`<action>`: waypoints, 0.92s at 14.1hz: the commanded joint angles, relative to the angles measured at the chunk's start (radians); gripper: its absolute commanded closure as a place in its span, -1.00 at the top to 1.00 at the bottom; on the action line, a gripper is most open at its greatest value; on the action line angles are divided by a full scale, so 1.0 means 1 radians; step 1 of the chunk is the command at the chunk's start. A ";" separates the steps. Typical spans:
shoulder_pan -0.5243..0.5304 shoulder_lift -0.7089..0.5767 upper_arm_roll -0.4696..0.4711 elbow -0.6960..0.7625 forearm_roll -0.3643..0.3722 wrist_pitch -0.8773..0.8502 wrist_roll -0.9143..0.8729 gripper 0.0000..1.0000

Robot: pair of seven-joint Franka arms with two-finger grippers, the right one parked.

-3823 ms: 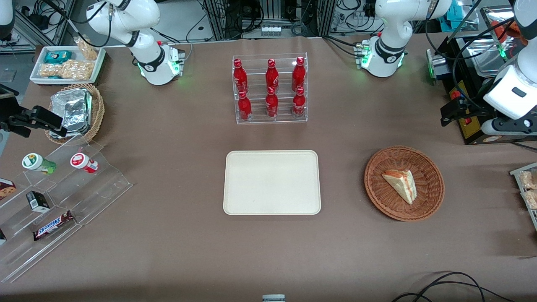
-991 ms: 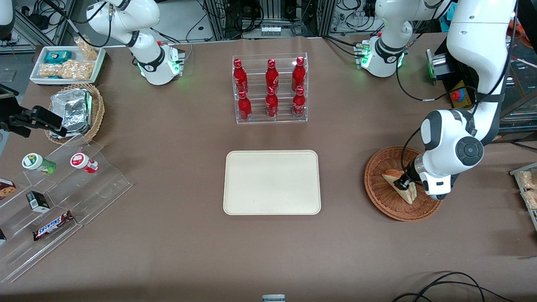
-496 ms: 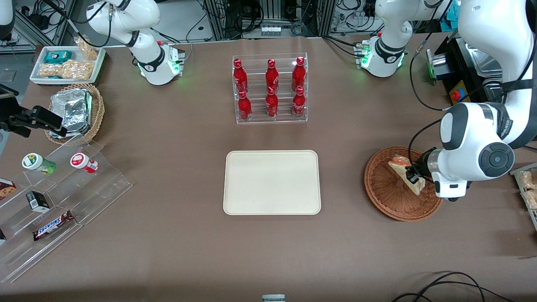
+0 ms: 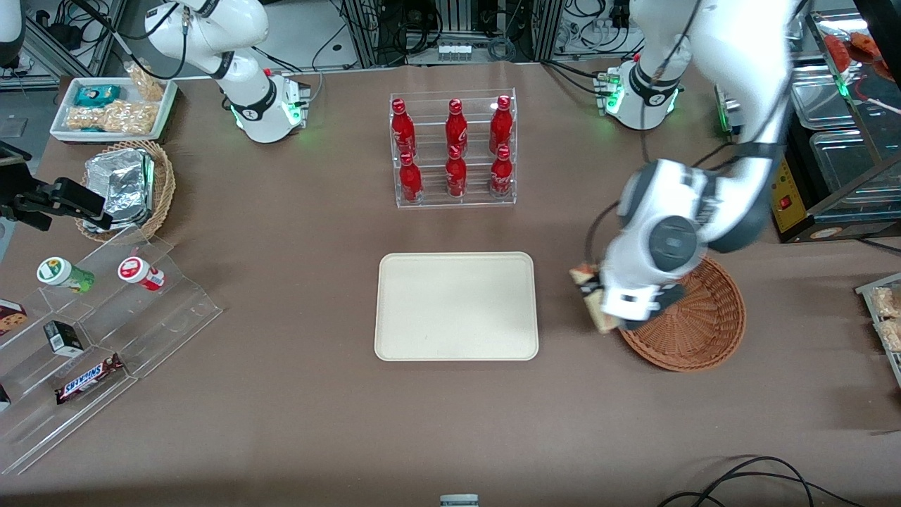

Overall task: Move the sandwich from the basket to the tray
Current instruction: 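Lift the sandwich and carry it with the left gripper over the tray, then lower the sandwich onto the tray and open the left gripper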

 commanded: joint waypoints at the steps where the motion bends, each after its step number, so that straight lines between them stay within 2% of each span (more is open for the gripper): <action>1: -0.122 0.132 0.011 0.156 -0.005 0.035 -0.013 -0.79; 5: -0.259 0.272 0.011 0.322 -0.002 0.074 0.004 -0.82; 8: -0.326 0.332 0.012 0.327 0.027 0.198 0.006 -0.82; 9: -0.345 0.341 0.011 0.327 0.053 0.213 0.007 -0.82; 13: -0.369 0.363 0.012 0.327 0.061 0.216 0.010 -0.81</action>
